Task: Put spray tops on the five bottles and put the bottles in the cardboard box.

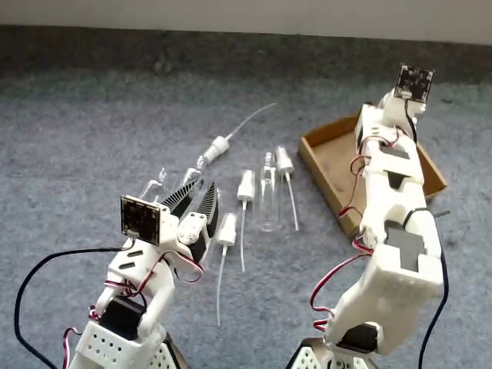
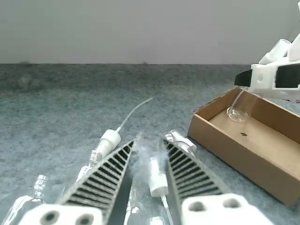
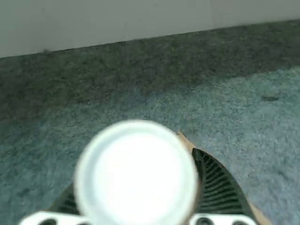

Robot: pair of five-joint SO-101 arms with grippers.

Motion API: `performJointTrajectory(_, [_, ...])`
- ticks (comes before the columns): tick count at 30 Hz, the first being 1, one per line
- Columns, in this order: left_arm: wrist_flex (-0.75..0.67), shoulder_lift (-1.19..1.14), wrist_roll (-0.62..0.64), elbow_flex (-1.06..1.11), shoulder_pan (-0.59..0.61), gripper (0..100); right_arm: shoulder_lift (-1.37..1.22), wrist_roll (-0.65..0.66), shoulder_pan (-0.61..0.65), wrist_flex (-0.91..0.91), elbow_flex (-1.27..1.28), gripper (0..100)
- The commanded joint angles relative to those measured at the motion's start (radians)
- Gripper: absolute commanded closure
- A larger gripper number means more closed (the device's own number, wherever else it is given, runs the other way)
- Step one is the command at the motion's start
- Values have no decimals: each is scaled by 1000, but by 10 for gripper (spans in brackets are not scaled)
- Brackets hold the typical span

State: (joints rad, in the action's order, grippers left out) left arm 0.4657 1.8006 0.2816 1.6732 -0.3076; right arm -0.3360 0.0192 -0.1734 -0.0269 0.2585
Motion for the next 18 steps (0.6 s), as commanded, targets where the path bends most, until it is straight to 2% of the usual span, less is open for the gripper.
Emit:
performJointTrajectory(1, [-17, 15, -12, 21, 7, 947, 5, -6, -10, 18, -47, 883])
performJointTrajectory(12, [-17, 15, -12, 21, 7, 947, 4, -117, -28, -217, -170, 883])
performJointTrajectory(18, [-17, 15, -12, 21, 7, 947, 2, -117, -31, -226, -174, 883])
